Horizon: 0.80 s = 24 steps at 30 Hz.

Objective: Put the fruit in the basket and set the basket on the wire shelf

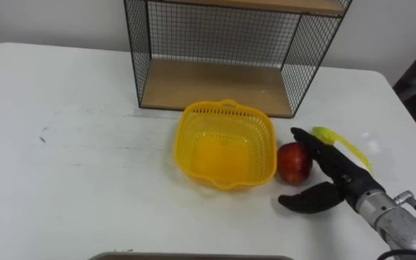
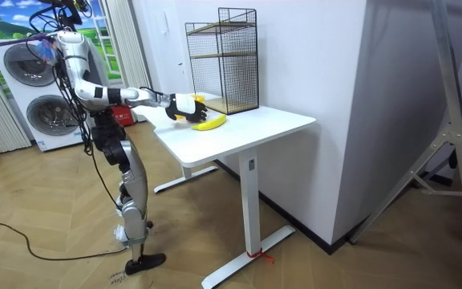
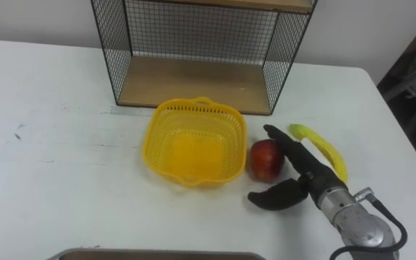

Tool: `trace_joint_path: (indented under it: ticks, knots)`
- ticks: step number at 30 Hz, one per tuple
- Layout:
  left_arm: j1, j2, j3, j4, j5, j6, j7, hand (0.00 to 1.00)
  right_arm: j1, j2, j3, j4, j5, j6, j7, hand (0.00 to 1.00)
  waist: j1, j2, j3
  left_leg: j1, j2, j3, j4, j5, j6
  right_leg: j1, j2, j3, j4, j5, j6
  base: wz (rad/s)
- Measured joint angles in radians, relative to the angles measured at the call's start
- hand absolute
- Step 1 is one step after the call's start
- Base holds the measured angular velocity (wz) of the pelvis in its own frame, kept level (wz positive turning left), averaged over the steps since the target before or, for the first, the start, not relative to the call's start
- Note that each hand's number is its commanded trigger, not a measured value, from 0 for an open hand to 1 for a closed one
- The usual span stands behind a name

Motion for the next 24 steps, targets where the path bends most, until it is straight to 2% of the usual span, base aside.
trace_joint_path:
  ticks: [14,24]
  knots:
    - [0.000,0.000,0.000,-0.001,0.000,0.003,0.003,0.00,-0.004,0.001,0.000,0.030,0.016,-0.002,0.011,0.00,0.004,0.000,-0.0002,0.002,0.000,0.000,0.004,0.000,0.000,0.003,0.000,0.000,0.001,0.000,0.000,0.00]
    - [-0.004,-0.001,0.000,-0.003,0.001,0.004,0.015,0.00,-0.015,0.001,0.001,0.056,0.031,-0.004,0.010,0.00,0.006,-0.004,0.0025,0.000,0.000,-0.010,0.011,0.000,0.000,0.009,0.000,-0.009,0.003,0.000,0.000,0.03]
